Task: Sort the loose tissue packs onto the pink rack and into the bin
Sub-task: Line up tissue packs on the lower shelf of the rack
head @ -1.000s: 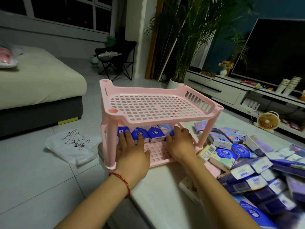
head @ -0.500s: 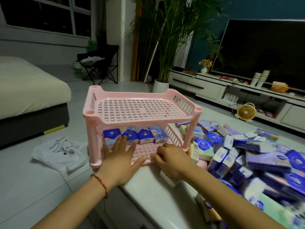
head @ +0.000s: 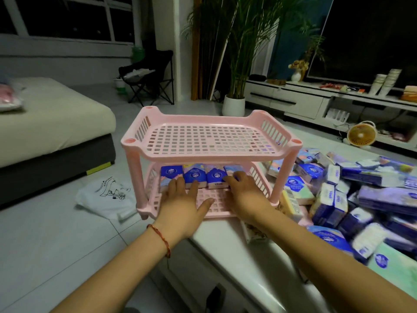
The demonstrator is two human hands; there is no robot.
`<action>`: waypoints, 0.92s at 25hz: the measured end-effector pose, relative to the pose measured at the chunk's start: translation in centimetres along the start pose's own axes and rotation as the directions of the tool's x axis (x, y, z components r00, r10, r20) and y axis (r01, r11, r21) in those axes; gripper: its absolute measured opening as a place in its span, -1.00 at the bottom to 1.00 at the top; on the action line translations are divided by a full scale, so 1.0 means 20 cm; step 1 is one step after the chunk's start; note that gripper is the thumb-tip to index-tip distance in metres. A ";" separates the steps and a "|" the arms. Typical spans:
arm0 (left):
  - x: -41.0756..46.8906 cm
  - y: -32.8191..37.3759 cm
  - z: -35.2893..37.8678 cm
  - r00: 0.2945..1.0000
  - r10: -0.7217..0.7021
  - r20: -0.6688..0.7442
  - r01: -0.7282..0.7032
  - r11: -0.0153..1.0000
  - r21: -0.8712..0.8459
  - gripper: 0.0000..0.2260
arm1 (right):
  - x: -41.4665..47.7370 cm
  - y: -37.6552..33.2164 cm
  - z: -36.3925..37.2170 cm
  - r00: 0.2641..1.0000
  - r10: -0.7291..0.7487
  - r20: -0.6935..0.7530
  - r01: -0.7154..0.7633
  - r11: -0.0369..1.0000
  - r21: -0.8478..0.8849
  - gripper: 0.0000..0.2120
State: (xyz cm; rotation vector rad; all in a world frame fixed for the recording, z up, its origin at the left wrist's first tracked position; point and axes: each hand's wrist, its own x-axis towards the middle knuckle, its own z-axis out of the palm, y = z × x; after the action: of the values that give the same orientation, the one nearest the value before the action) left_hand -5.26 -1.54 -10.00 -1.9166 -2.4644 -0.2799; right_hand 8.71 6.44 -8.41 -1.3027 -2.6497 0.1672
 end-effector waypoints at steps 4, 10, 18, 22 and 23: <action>0.02 -0.01 0.00 0.999 -0.005 0.042 0.008 0.997 -0.077 -0.36 | 0.02 0.00 0.03 0.997 -0.022 -0.069 0.021 1.000 -0.020 -0.56; 0.02 -0.02 0.01 0.997 -0.050 0.051 0.058 0.981 -0.186 -0.36 | 0.02 0.02 0.04 0.995 -0.036 -0.092 0.035 0.999 -0.021 -0.59; -0.14 0.24 -0.07 0.800 0.176 -0.573 -0.493 0.737 -0.462 -0.50 | -0.29 0.00 -0.40 0.958 -0.117 0.262 0.105 0.993 0.061 -0.71; -0.25 0.39 -0.13 0.521 0.409 -0.749 -0.800 0.540 -0.262 -0.69 | -0.46 0.20 -0.76 0.925 0.124 0.360 -0.258 0.899 0.355 -0.89; -0.25 0.40 -0.12 0.494 0.435 -0.752 -0.818 0.526 -0.233 -0.72 | -0.46 0.28 -0.81 0.960 0.186 0.209 -0.245 0.918 0.311 -0.94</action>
State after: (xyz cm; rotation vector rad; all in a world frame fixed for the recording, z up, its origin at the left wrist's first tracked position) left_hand 3.49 -4.81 -7.14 -2.2705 -1.1013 -1.4751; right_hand 21.97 2.77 5.26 -1.5134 -2.4543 0.7631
